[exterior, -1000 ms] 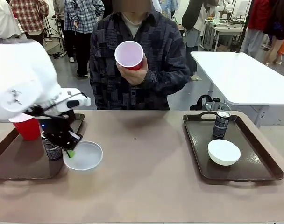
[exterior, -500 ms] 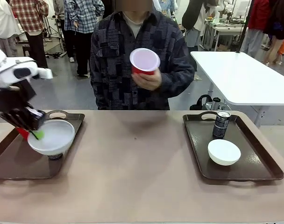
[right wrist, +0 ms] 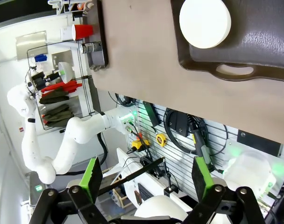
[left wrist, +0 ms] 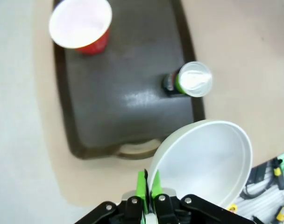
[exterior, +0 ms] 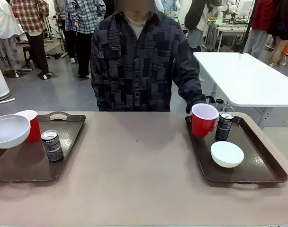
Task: Prepare tableware on both trays.
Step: Pick up a Picnic Bowl from the table and place it on a Handle tray.
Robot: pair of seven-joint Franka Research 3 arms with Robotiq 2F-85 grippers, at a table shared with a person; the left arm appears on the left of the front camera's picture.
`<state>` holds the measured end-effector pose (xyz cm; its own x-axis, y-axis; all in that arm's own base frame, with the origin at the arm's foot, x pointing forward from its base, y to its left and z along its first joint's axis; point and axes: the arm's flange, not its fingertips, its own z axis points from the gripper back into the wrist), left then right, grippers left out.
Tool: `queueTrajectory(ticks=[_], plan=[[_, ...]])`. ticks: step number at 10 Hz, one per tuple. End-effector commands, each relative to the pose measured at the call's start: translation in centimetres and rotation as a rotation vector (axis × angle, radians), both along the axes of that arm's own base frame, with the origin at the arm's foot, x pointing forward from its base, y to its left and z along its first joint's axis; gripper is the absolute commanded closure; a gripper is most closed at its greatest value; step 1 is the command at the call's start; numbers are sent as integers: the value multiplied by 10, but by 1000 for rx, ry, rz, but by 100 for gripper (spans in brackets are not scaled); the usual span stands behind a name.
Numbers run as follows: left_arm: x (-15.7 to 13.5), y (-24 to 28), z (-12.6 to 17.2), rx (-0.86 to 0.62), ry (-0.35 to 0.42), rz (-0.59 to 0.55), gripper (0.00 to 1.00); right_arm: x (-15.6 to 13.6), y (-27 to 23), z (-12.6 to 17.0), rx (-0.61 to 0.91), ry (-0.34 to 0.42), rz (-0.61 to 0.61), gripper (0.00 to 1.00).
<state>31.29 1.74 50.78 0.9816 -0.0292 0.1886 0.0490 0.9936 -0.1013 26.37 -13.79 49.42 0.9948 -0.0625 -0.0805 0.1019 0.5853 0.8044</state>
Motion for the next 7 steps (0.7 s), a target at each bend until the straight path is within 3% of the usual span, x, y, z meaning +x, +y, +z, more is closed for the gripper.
queueTrajectory(ticks=[1, 2, 3, 7], plan=[[-7, -12, -17, 27, 23, -4, 100, 1, 2, 2, 17, -6, 1, 0], [-9, -47, -20, 21, 26, -55, 100, 1, 2, 2, 17, -6, 1, 0], [1, 2, -2, 3, 9, 9, 100, 1, 2, 2, 17, -6, 1, 0], [1, 2, -2, 3, 9, 9, 100, 1, 2, 2, 17, -6, 1, 0]])
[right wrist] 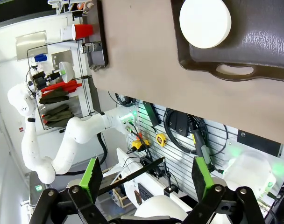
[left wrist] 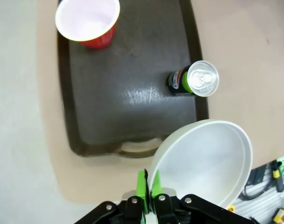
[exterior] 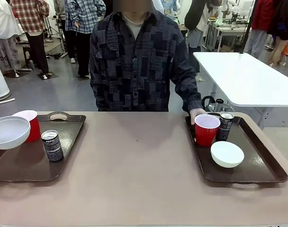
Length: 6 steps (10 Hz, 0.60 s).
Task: Prepare tableware on both trays.
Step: Pick up a Picnic Bowl from the table and place it on a Handle tray.
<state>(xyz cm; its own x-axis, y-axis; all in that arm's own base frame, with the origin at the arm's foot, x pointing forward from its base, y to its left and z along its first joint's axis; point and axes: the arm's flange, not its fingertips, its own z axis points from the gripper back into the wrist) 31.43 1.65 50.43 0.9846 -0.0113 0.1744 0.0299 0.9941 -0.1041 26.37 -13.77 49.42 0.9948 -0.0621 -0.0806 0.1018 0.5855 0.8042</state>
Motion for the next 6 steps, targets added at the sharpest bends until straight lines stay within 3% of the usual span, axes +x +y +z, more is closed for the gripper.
queueTrajectory(ticks=[1, 4, 6], plan=[[0, -1, 0, 2, 0, -3, 96, 1, 1, 2, 17, -6, 0, 0], [16, 24, -38, 45, -1, 27, 96, 1, 1, 2, 17, -6, 0, 0], [24, 24, -69, 96, 56, 28, 96, 1, 1, 2, 17, -6, 0, 0]])
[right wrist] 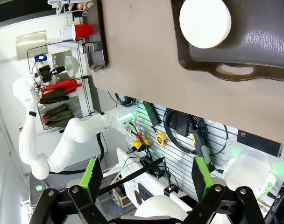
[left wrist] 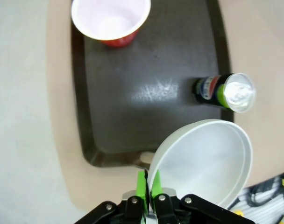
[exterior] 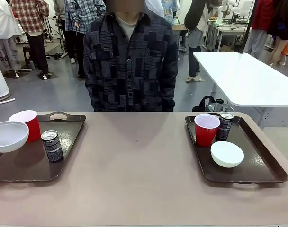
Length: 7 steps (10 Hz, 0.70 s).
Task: Prepare tableware on both trays.
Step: Pick up a Picnic Bowl from the table and place it on a Handle tray.
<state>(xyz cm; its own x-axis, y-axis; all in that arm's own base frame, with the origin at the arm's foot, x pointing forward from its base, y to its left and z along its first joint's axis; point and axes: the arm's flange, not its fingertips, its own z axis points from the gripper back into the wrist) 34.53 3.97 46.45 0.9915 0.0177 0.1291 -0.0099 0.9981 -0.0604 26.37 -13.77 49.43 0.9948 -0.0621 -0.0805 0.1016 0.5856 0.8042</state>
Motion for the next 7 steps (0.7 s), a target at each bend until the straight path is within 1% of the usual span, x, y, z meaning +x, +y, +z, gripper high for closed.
queueTrajectory(ticks=[1, 5, 7], plan=[[-6, -1, -40, 76, 18, 0, 96, 1, 1, 1, 18, -6, 0, 0], [1, -6, -77, 159, 18, 40, 96, 1, 1, 1, 18, -6, 0, 0], [1, -9, -99, 190, 42, 47, 96, 1, 1, 1, 18, -6, 0, 0]])
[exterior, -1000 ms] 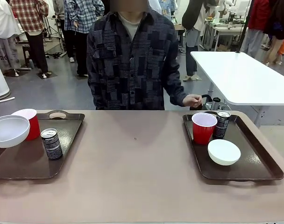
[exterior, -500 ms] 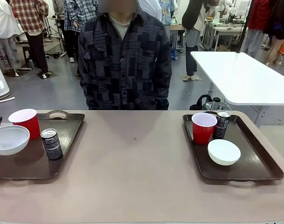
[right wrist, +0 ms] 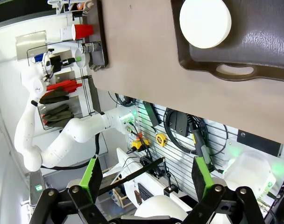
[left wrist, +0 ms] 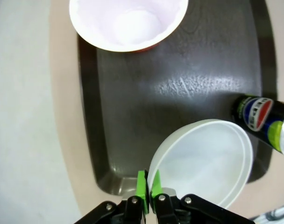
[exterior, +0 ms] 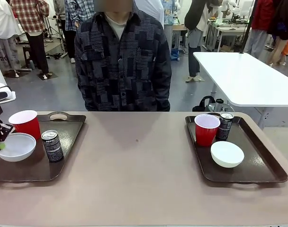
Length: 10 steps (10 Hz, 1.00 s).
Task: Prepare tableware on both trays.
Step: Pick up a Picnic Bowl from the table and place it on a Handle tray.
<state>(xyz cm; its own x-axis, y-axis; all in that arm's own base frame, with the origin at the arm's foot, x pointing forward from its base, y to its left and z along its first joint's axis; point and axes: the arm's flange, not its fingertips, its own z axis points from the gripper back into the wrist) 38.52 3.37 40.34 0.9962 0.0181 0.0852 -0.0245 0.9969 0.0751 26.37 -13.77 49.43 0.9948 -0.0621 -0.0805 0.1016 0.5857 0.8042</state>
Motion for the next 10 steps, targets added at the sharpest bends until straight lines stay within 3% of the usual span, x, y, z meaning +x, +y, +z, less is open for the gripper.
queueTrajectory(ticks=[1, 7, 8, 9, 10], plan=[[-38, -4, -48, 63, 11, 32, 96, 1, 1, 1, 18, -5, 0, 0], [-27, -1, -78, 74, 44, 55, 96, 1, 1, 1, 18, -5, 0, 0], [-25, 0, -82, 68, 68, 59, 90, 1, 1, 1, 18, -5, 0, 0], [-24, 0, -83, 64, 72, 55, 39, 1, 1, 1, 18, -5, 0, 0], [-24, 1, -82, 56, 71, 56, 33, 1, 1, 1, 18, -5, 0, 0]])
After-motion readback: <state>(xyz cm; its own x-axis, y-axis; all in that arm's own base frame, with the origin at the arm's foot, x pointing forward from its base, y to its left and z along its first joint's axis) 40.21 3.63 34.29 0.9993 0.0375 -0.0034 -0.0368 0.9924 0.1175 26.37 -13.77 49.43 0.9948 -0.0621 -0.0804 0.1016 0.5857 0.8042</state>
